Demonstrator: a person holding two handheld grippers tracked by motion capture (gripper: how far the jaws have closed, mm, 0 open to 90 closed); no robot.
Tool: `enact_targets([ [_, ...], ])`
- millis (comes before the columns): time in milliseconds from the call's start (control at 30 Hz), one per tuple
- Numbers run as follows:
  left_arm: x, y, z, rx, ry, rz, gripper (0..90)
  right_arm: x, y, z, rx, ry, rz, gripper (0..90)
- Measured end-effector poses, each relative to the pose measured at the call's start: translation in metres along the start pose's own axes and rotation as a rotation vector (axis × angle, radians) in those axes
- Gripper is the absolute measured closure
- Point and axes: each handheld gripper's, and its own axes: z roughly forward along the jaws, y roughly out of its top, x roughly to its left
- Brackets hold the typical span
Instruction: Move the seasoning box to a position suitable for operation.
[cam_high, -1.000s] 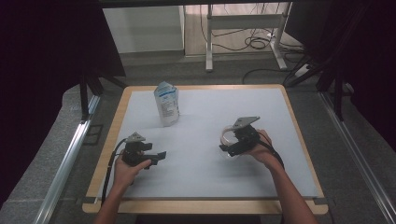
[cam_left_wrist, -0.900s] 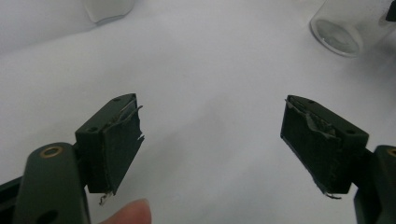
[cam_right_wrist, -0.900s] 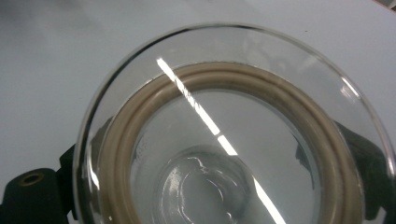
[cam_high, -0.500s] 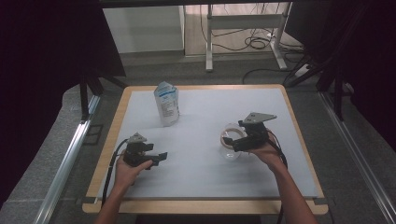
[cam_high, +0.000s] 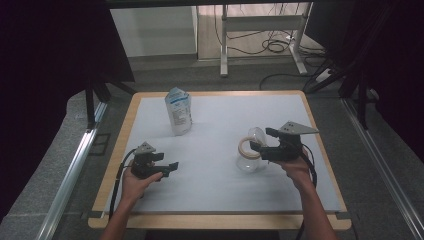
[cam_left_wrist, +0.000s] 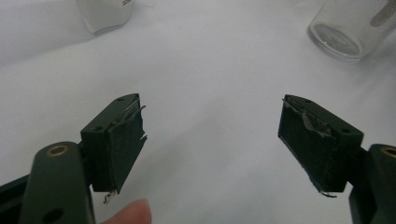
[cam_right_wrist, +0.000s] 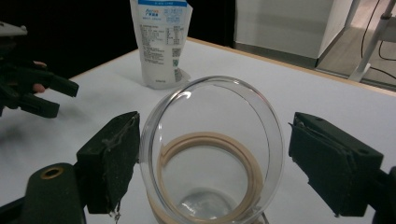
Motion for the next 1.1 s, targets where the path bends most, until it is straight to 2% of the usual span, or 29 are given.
enact_targets([
  [100,0.0,0.0,0.001,0.0,-0.007,0.0,21.2,0.0,-0.003,0.003,0.009,0.028,0.009,17.5],
  [300,-0.001,0.001,0.0,-0.005,-0.004,-0.002,20.8,0.006,-0.003,0.008,0.034,0.029,-0.027,17.3],
  [467,-0.001,0.0,0.001,-0.002,-0.005,-0.003,20.7,0.012,-0.006,0.014,0.081,-0.012,-0.069,17.3],
  [567,-0.001,0.001,0.0,-0.004,-0.006,-0.003,20.7,0.013,-0.007,0.017,0.09,-0.016,-0.073,17.3],
  [733,0.0,0.001,-0.001,-0.007,-0.007,-0.003,20.8,0.014,-0.003,0.015,0.079,-0.01,-0.076,17.3],
  [933,-0.001,0.001,-0.002,-0.016,-0.006,0.005,21.6,0.01,-0.001,0.003,0.051,-0.025,-0.067,17.6],
  [1000,-0.002,0.001,-0.002,-0.019,-0.004,0.008,22.3,0.007,-0.002,-0.002,0.043,-0.038,-0.062,20.6],
  [1100,-0.003,0.002,-0.003,-0.029,-0.008,0.023,24.6,0.005,-0.004,-0.01,0.02,-0.052,-0.063,29.6],
])
